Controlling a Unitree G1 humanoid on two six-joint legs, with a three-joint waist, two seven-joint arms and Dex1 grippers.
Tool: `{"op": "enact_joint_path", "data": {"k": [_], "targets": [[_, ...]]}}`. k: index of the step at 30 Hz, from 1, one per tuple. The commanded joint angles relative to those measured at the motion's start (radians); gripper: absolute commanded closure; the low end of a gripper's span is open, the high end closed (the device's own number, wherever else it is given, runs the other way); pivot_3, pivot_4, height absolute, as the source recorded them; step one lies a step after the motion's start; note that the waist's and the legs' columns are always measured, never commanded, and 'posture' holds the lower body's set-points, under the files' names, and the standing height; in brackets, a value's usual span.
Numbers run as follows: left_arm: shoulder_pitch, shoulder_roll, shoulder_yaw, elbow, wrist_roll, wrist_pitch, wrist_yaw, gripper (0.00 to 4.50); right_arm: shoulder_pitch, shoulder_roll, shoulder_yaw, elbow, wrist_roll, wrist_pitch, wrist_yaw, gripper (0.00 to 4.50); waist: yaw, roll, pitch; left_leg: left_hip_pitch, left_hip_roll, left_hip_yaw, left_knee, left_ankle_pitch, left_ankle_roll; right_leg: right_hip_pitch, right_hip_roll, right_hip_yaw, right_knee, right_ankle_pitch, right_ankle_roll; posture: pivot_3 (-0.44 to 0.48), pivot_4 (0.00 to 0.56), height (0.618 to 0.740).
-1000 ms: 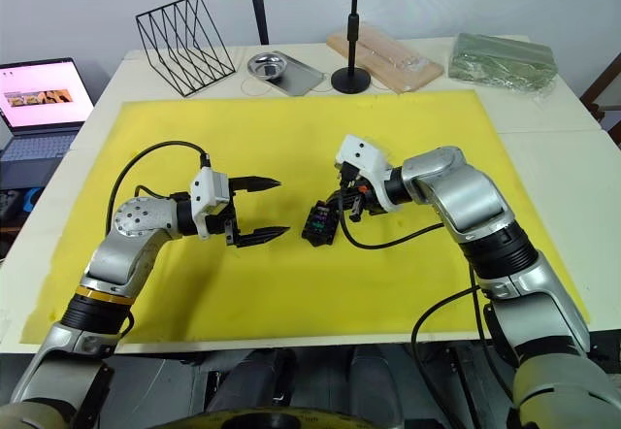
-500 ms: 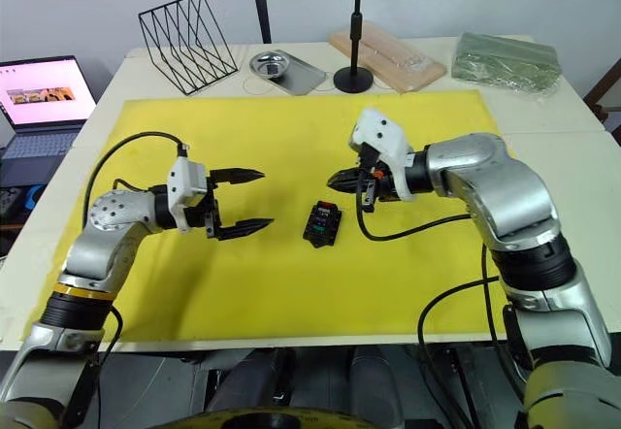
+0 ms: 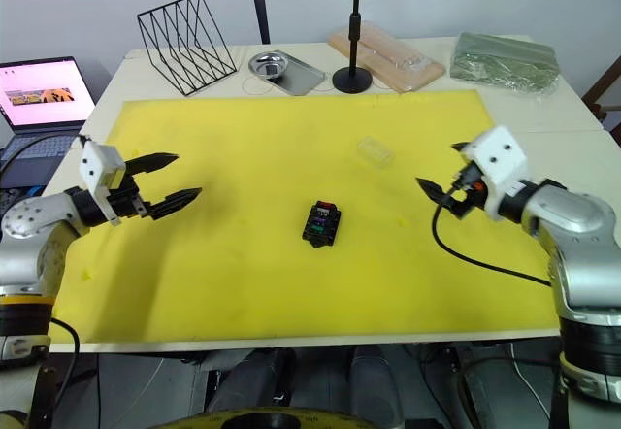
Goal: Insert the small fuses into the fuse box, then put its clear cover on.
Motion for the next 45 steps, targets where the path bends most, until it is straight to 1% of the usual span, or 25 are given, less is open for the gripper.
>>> {"op": "enact_joint_path", "data": {"k": [1,3,8,11,15,17,19,22,24,26,28,32,35,40,43,45], "targets": [[0.02,-0.003,0.069,0.018,0.006,-0.048,0.06,0.0,0.035,0.025,-0.058,0.012,-0.002,-0.079,-0.045,0.03,-0.001,0.0,0.0,0.001,0.0,0.0,-0.001,0.0,0.0,0.001,0.0,0.0,0.0,0.0,0.0,0.0,0.15,0.74],[0.037,-0.012,0.078,0.023,0.007,-0.062,0.079,0.0,0.042,0.042,-0.061,0.02,0.002,-0.089,-0.073,0.03,-0.002,0.0,0.0,0.002,0.0,0.001,-0.002,0.0,0.0,0.001,0.0,0.001,0.0,0.0,0.0,0.0,0.15,0.74],[0.065,-0.051,0.086,-0.004,0.003,-0.08,0.143,0.0,0.072,0.047,-0.022,0.044,-0.032,-0.123,-0.096,0.03,0.0,0.0,0.0,0.002,0.0,0.001,-0.003,0.0,0.0,0.001,0.0,0.001,0.0,0.0,0.0,0.0,0.15,0.74],[0.061,-0.056,0.089,-0.018,-0.013,-0.068,0.149,0.0,0.07,0.048,-0.027,0.064,-0.028,-0.091,-0.117,0.03,0.001,0.0,0.0,0.002,0.0,0.001,-0.003,0.0,-0.001,0.001,0.0,0.001,0.0,0.0,0.0,0.0,0.15,0.74],[0.042,-0.058,0.095,-0.072,-0.049,-0.014,0.155,0.0,0.028,0.064,-0.046,0.058,0.025,-0.028,-0.144,0.03,-0.001,0.0,0.0,0.002,0.0,0.001,-0.003,0.0,-0.001,0.001,0.0,0.001,0.0,0.0,0.0,0.0,0.15,0.74],[0.0,-0.058,0.097,-0.127,-0.107,0.066,0.164,0.0,-0.009,0.053,-0.027,0.067,-0.021,-0.018,-0.194,0.03,-0.001,0.0,0.0,0.002,0.0,0.001,-0.003,0.0,-0.001,0.001,0.0,0.001,0.0,0.0,0.0,0.0,0.15,0.74],[-0.046,-0.038,0.066,-0.168,-0.119,0.1,0.128,0.0,-0.057,0.052,-0.005,0.086,-0.049,-0.044,-0.223,0.03,0.0,0.0,0.0,0.002,0.0,0.001,-0.002,0.001,-0.001,0.001,0.0,0.001,0.0,0.0,0.0,0.0,0.15,0.74],[-0.118,-0.042,0.034,-0.204,-0.135,0.13,0.095,0.0,-0.127,0.02,0.046,0.118,-0.035,-0.038,-0.156,0.03,-0.001,0.0,0.0,0.002,0.0,0.001,-0.003,0.001,-0.001,0.001,0.0,0.001,0.0,0.0,0.0,0.0,0.15,0.74],[-0.158,-0.016,-0.018,-0.242,-0.156,0.194,0.024,0.0,-0.188,0.003,0.087,0.136,-0.01,-0.014,-0.097,0.03,-0.005,0.0,0.0,0.002,0.0,0.002,-0.003,0.001,-0.001,0.001,0.0,0.001,0.0,0.0,0.0,0.0,0.15,0.74],[-0.197,-0.006,-0.061,-0.269,-0.175,0.223,-0.042,0.0,-0.253,-0.005,0.134,0.171,-0.011,-0.022,-0.052,0.03,-0.01,0.0,0.0,0.002,0.0,0.003,-0.003,0.001,-0.001,0.001,0.0,0.001,0.0,0.0,0.0,0.0,0.15,0.74],[-0.224,-0.009,-0.09,-0.274,-0.172,0.222,-0.081,0.0,-0.302,-0.005,0.166,0.212,-0.016,-0.033,-0.023,0.03,-0.022,0.0,0.0,0.002,0.0,0.003,-0.004,0.001,-0.001,0.001,0.0,0.001,0.0,0.0,0.0,0.0,0.15,0.74],[-0.278,-0.033,-0.148,-0.263,-0.158,0.204,-0.146,0.0,-0.402,0.011,0.248,0.302,-0.007,-0.033,0.069,0.03,-0.026,0.0,0.0,0.002,0.0,0.003,-0.005,0.001,-0.001,0.0,0.001,0.001,-0.001,0.0,0.0,0.0,0.15,0.74],[-0.306,-0.052,-0.177,-0.258,-0.15,0.196,-0.175,0.0,-0.462,0.035,0.291,0.376,-0.015,-0.05,0.109,0.03,-0.027,0.0,0.0,0.002,0.0,0.003,-0.005,0.001,-0.002,0.0,0.001,0.001,-0.001,0.0,0.0,0.0,0.15,0.74],[-0.343,-0.075,-0.202,-0.226,-0.128,0.18,-0.194,0.0,-0.568,0.082,0.341,0.565,-0.053,-0.133,0.137,0.03,-0.028,0.0,0.0,0.002,0.0,0.003,-0.006,0.002,-0.003,-0.001,0.001,0.001,-0.001,0.0,0.0,0.0,0.15,0.74],[-0.352,-0.087,-0.202,-0.214,-0.117,0.174,-0.187,0.0,-0.602,0.104,0.354,0.645,-0.066,-0.17,0.147,0.03,-0.028,0.0,0.0,0.002,0.0,0.003,-0.006,0.002,-0.004,-0.001,0.001,0.001,-0.001,0.0,0.0,0.0,0.15,0.74],[-0.353,-0.093,-0.202,-0.212,-0.111,0.171,-0.182,0.0,-0.613,0.114,0.362,0.684,-0.075,-0.193,0.155,0.03,-0.028,0.0,0.0,0.002,0.0,0.003,-0.007,0.005,-0.008,-0.001,0.001,0.001,-0.001,0.0,0.0,0.0,0.15,0.74]]}}
